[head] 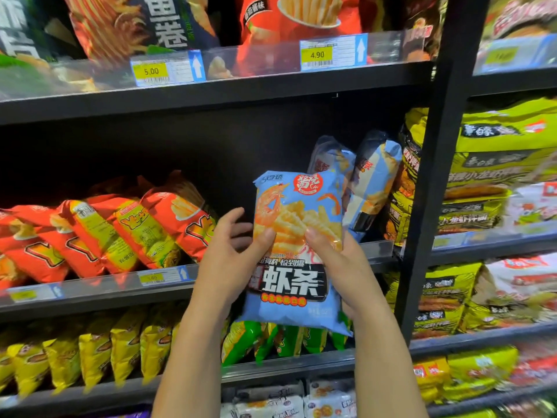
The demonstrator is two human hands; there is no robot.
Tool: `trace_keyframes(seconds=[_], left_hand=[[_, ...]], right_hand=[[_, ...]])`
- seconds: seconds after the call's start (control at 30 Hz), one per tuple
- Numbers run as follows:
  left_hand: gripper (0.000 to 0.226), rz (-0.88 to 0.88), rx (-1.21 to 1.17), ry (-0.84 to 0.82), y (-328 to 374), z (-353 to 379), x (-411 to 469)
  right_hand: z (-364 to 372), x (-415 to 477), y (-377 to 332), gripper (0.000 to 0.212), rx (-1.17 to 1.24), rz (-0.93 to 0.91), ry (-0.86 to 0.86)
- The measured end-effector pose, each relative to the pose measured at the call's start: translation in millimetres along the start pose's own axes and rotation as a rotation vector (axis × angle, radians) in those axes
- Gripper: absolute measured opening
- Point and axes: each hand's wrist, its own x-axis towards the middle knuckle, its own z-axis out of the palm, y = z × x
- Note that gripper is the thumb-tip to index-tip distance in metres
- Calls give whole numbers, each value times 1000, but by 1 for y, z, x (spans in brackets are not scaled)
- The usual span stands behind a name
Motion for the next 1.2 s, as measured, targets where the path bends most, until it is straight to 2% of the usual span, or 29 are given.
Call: trace_keyframes(seconds=[0.07,0.17,0.3,0.37,0.4,0.5,0.57,0.73,0.83,0.9,1.0,1.1,1.2], left_hand=[[50,173,155,143,-2,7,-4],[36,263,102,51,7,25,-19],[75,220,232,-21,12,45,-33],[82,203,256,-14,15,47,-37],[79,202,240,-7,15,47,-38],[66,185,135,24,16,45,-41],[68,168,62,68,14,43,-40],[69,35,-252,173,8,32,-35],[68,-33,-423,108,6,26,-35],[63,-61,-505,34,4,23,-36],[57,-103,-608,-34,-1,23,-38],[47,-157,-640,-59,-8,23,-37],[53,-201,-625,-107,-12,22,-35]], right_hand=[[-3,1,-1,48,-89,-73,105],[-1,0,-2,43,-150,-175,164],[11,-4,-1,46,-185,-277,143],[10,-5,3,53,-110,-265,59],[9,-5,6,51,-69,-232,20],[6,-6,5,28,-81,-254,-44],[5,-9,4,36,-120,-302,-74],[0,-7,10,31,-88,-364,-28],[-7,-1,12,39,-47,-325,42],[-13,3,13,52,-64,-253,51],[-21,2,16,81,-61,-124,-86],[-25,-5,14,79,-21,-25,-213],[-26,-8,12,75,-25,3,-207]])
